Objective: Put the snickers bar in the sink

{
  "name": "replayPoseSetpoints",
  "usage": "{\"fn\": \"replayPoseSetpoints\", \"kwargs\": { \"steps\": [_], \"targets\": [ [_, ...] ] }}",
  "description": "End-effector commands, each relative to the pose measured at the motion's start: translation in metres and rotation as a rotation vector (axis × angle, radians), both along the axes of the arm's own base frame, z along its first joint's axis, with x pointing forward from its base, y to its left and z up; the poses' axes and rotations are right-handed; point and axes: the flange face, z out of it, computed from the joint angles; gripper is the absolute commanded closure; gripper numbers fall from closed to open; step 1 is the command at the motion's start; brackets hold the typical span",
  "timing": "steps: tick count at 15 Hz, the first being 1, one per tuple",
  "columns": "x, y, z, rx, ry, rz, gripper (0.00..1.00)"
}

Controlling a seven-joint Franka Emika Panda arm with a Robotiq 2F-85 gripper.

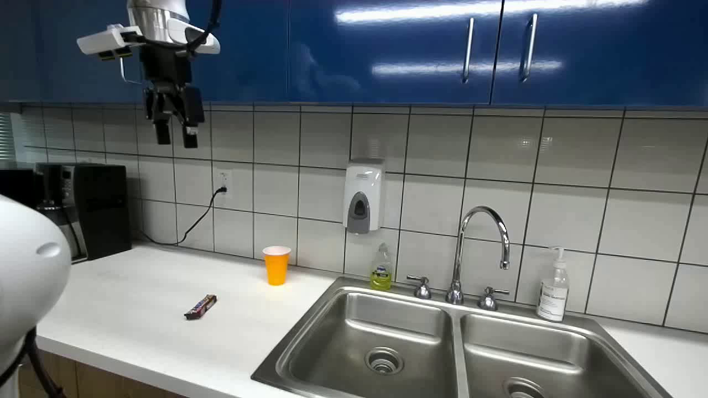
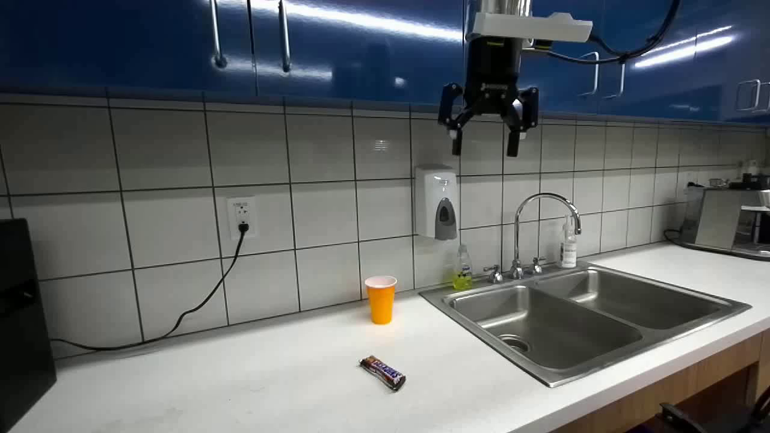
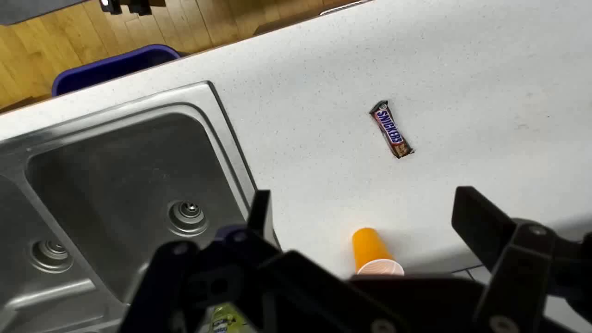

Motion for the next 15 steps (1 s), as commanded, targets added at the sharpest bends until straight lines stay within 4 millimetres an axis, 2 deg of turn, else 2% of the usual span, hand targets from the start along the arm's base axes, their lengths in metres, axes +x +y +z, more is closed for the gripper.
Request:
{"fn": "replayPoseSetpoints", "kwargs": {
  "steps": [1, 8, 15],
  "targets": [
    [0.0, 0.0, 0.0, 0.0, 0.001, 0.0, 0.0],
    [-0.004, 0.016, -0.012, 0.035, 0.059, 0.211, 0.0],
    [-0.011, 0.031, -0.039, -0.059, 0.057, 0.378, 0.0]
  ]
}}
